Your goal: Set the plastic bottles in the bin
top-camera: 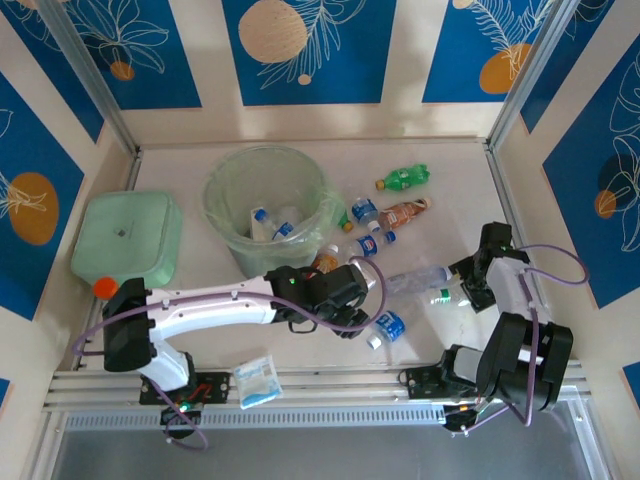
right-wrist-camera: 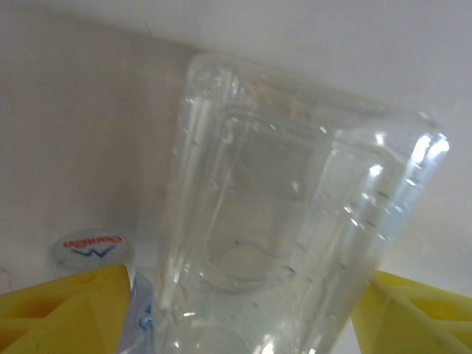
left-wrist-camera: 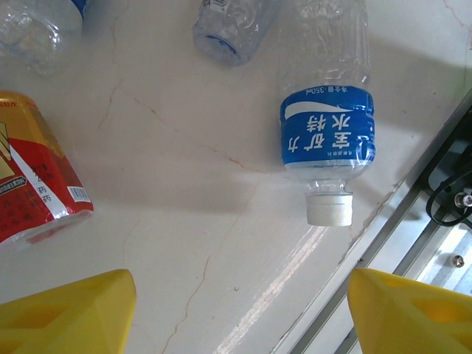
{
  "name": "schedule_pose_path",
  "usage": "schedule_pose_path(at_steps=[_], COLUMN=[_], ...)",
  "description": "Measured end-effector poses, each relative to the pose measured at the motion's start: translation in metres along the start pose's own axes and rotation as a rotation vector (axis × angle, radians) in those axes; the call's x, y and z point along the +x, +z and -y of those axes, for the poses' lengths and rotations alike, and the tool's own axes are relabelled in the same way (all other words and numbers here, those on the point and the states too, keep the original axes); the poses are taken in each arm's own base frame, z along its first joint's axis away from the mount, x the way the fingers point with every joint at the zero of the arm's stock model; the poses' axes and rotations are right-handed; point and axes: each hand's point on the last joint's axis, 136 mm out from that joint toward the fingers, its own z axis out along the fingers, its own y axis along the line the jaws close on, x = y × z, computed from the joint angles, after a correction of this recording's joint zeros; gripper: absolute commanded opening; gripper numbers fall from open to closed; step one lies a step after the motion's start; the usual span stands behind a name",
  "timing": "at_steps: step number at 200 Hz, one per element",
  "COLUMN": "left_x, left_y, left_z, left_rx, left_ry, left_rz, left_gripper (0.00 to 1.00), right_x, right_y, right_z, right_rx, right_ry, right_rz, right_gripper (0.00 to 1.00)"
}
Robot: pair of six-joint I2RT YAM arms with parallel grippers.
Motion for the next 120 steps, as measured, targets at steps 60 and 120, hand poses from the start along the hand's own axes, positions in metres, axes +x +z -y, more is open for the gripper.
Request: schedule_pose_path(at_steps=[60, 120], left_x=[-0.001, 0.0], left_y=[0.001, 0.004], left_z=[0.001, 0.0], left_rx=[0.002, -0.001], left_ry=[-0.001, 0.001], left_rz=[0.005, -0.003], left_gripper=[0.75, 0.75], right_x=[-0.009, -0.008], right_y=[0.014, 0.027], right_z=[-0.018, -0.018], right_rx=[-0.023, -0.003], right_ry=[-0.02, -0.031], right_rz=[-0.021, -0.048], right_gripper=[0.77, 0.69])
